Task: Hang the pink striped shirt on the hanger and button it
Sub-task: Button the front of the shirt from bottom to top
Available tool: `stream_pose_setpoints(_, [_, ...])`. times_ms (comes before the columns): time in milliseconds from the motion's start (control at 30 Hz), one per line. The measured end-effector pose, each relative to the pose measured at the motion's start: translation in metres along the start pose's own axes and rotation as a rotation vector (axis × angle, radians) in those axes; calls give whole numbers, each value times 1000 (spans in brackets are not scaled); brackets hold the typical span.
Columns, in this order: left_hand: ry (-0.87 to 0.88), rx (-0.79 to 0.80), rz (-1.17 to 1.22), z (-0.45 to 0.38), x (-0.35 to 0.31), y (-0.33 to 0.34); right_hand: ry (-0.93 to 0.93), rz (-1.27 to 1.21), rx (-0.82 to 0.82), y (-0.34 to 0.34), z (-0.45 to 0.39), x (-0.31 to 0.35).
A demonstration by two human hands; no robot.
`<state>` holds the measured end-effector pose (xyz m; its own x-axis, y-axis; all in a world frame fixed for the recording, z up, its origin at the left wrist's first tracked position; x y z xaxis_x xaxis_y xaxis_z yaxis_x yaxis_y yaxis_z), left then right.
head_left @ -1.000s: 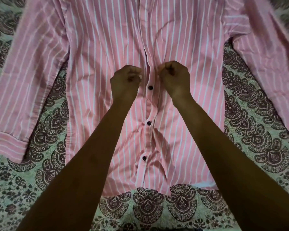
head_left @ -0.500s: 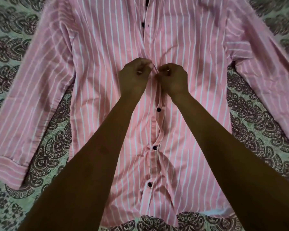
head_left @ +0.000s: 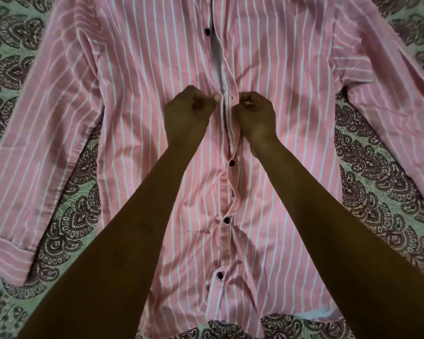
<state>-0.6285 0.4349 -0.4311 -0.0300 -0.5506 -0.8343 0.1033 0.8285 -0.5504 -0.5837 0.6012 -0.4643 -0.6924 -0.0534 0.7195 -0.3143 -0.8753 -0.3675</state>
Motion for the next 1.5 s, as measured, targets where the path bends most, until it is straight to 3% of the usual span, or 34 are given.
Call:
stream_pose_setpoints(100, [39,-7,81,-5,-17,9,-33,-2,-16,0,0,2])
stream_pose_setpoints(267, [126,111,-98,-13,-23,25,27,-64,-31,-5,-6,-4])
stream_pose_setpoints(767, [-100,156,-349,-17,7,21,-6,-47,10,-1,3,-1])
stream_pose_setpoints(1100, [-178,91,108,-6,-15,20,-10,-167,-43,-6,15,-3])
stream_pose_setpoints(1500, [-239,126,251,-4,-15,16,-86,-190,82,6,24,9])
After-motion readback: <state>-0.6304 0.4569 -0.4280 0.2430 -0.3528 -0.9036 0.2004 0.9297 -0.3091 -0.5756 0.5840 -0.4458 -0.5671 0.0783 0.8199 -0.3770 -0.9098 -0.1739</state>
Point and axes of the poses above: each hand's wrist, its own z-axis away from the middle knuckle, its own y-axis out of the palm, x = y × z, the point moved 10 cm from there along -z, towards the middle knuckle, and after that the axes turned 10 degrees about y, right-handed, at the moved point
